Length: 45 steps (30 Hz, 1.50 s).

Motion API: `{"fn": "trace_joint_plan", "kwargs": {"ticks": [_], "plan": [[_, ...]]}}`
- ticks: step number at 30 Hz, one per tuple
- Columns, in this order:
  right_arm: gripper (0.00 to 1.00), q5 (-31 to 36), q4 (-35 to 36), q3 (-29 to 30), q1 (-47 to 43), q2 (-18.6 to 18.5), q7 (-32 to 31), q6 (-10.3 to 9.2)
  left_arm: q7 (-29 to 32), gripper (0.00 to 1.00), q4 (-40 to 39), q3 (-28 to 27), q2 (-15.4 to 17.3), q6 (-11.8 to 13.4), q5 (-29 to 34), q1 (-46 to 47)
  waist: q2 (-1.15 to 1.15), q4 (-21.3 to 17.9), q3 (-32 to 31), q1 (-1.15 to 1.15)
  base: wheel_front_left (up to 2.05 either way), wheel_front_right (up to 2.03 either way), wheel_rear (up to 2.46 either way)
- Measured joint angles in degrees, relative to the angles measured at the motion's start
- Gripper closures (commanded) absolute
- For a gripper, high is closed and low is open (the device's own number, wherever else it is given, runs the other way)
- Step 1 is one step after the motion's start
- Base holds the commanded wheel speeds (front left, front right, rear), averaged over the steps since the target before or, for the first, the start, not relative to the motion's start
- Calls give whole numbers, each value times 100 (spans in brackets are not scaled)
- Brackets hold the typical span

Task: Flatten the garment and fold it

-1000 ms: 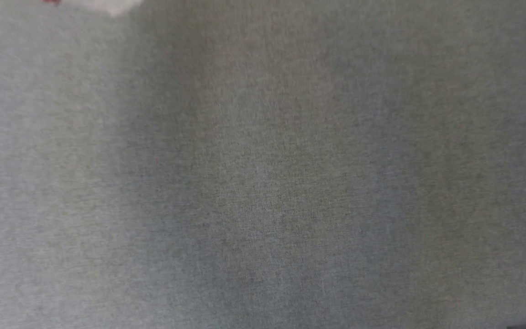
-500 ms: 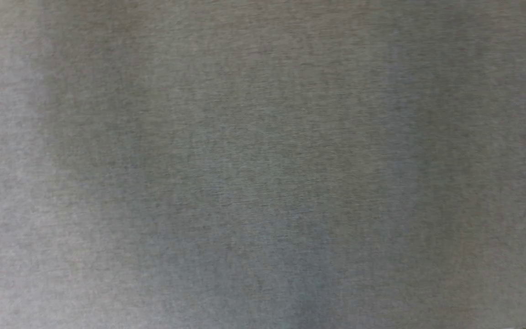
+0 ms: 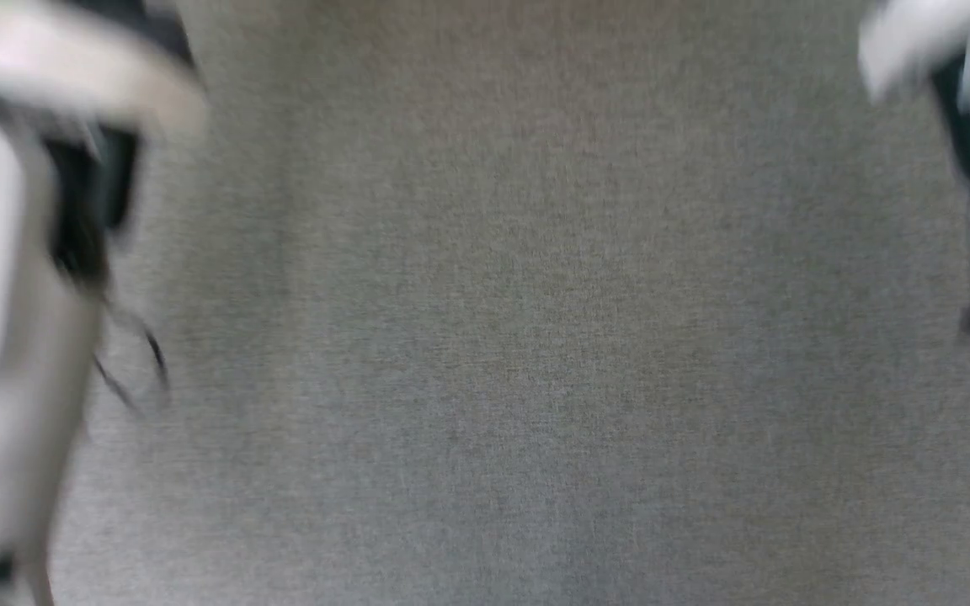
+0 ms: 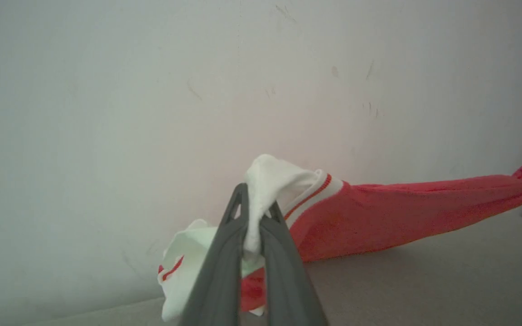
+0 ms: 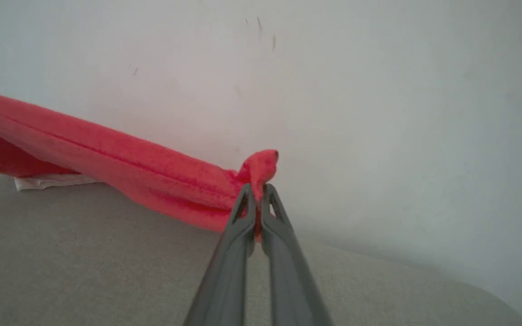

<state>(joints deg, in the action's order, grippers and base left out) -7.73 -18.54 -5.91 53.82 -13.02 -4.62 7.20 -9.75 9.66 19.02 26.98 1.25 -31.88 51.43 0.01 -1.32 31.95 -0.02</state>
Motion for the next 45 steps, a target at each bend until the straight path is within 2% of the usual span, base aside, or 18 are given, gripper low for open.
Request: {"fn": "trace_joint_plan", "kwargs": {"ticks": [4, 9, 15, 19, 24, 32, 39, 45], "plan": [[100, -156, 931, 238, -1413, 14, -151, 0, -103, 100, -743, -66, -40, 463, -133, -1418, 0, 52, -365, -1, 0, 0, 0], [100, -249, 1770, 421, -2910, 270, -312, 0, -197, 100, -1341, 86, -63, 938, -76, -3038, 0, 87, -798, -1, 0, 0, 0], [100, -370, 2146, 547, -4077, 454, -457, 0, -183, 100, -1386, 350, -154, 1265, -41, -4238, 0, 117, -1188, 0, 0, 0, 0], [100, -441, 2226, 655, -4851, 419, -667, 1, 181, 100, -1252, 603, -147, 1308, -166, -4868, 0, 153, -1474, 0, 0, 0, 0], [100, -824, 2230, 660, -5922, 297, -1161, 35, 788, 100, -1237, 760, -88, 1298, -653, -5559, 0, 211, -1887, 0, 0, 0, 0], [100, -1260, 2424, 651, -6997, 220, -1683, 35, 1651, 100, -1718, 1040, 220, 1294, -1146, -6503, 0, 221, -2403, 0, 0, 0, 0], [100, -1315, 2824, 808, -7327, 313, -1738, 35, 1535, 100, -2107, 883, 400, 1555, -1057, -6711, 0, 243, -2644, 1, 0, 0, 0], [100, -1166, 3117, 897, -7104, 333, -1641, 40, 1532, 100, -2299, 811, 662, 1585, -782, -6475, 0, 273, -2541, 2, 0, 0, 0]]}}
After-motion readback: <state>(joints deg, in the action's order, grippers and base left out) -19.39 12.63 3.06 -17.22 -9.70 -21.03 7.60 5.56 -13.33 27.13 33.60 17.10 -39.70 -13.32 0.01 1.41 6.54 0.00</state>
